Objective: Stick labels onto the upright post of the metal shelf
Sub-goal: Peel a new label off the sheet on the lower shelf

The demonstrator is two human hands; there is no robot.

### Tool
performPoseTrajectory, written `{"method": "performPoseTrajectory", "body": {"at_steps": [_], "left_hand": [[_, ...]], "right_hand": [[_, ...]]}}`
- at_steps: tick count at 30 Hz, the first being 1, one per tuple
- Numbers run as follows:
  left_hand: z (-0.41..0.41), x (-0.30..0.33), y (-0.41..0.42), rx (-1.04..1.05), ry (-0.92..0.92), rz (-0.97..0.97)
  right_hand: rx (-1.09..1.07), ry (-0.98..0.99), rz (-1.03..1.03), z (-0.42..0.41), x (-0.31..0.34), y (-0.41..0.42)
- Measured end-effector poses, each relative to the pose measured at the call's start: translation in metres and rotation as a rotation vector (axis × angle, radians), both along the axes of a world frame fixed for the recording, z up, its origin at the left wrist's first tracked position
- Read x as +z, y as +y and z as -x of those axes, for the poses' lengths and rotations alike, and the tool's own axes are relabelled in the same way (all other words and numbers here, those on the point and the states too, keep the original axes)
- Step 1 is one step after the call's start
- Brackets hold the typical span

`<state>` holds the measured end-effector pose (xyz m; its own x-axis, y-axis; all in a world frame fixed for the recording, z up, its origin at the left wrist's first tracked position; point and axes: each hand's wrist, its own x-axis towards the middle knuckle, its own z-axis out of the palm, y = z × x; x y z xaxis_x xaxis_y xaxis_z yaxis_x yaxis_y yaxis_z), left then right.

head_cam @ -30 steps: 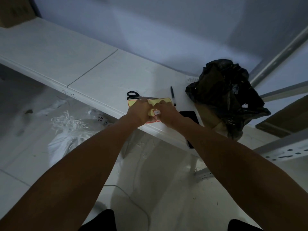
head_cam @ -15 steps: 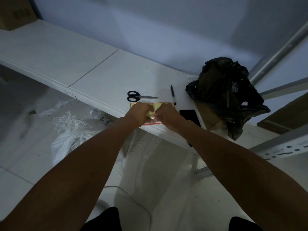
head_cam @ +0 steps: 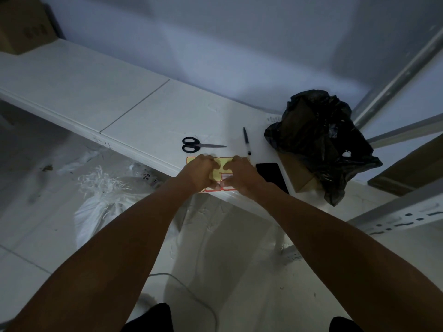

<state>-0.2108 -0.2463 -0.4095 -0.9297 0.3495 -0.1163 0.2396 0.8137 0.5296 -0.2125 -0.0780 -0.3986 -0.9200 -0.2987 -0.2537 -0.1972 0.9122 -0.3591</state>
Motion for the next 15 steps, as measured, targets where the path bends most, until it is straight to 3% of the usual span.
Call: {"method": "performPoseTrajectory", "body": {"at_steps": [8, 15], "left_hand": [[-0.010, 0.008, 0.004, -0.001, 0.063, 0.009], [-0.010, 0.004, 0.007, 0.009, 0.051, 0.032]], "right_hand": [[0.045, 0.039, -0.058, -0.008, 0.003, -0.001], [0.024, -0.025, 0.054, -0.003, 0.011, 0.009]]}}
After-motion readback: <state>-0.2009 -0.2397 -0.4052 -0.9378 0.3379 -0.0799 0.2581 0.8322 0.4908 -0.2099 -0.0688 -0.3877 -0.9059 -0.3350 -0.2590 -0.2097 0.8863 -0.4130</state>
